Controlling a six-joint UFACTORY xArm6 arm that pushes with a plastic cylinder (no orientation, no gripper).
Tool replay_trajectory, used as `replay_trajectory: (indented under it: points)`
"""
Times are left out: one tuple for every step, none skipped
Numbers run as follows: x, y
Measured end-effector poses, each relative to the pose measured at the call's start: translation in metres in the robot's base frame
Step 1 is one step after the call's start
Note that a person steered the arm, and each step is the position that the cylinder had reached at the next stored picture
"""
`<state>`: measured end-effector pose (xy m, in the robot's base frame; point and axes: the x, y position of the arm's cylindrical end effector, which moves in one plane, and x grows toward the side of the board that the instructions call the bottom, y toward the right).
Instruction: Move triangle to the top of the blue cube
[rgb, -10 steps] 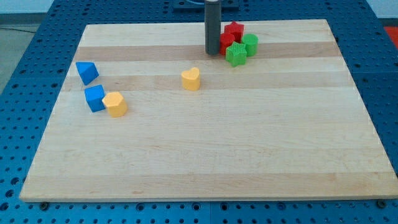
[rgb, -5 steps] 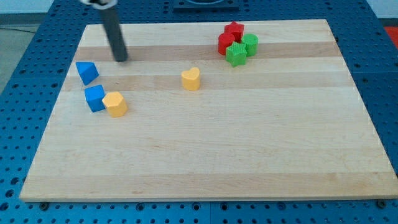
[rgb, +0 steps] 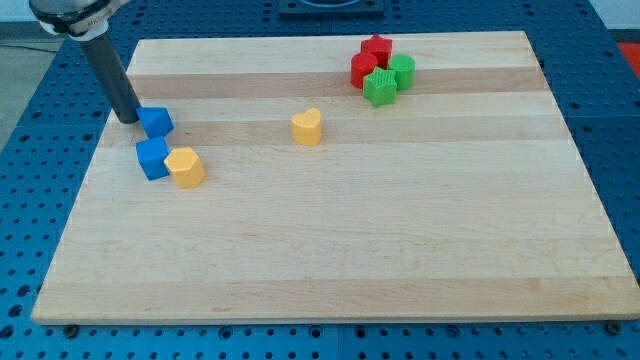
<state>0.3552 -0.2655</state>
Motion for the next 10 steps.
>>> replay_trajectory:
  points:
    - [0.000,0.012]
    - [-0.013,0.019]
    - [-0.013,0.031]
    - [0.000,0.032]
    - [0.019,0.031]
    - [0.022,0.032]
    - [0.010,0.050]
    - [-0.003,0.105]
    - [-0.003,0.171]
    - [-0.003,0.225]
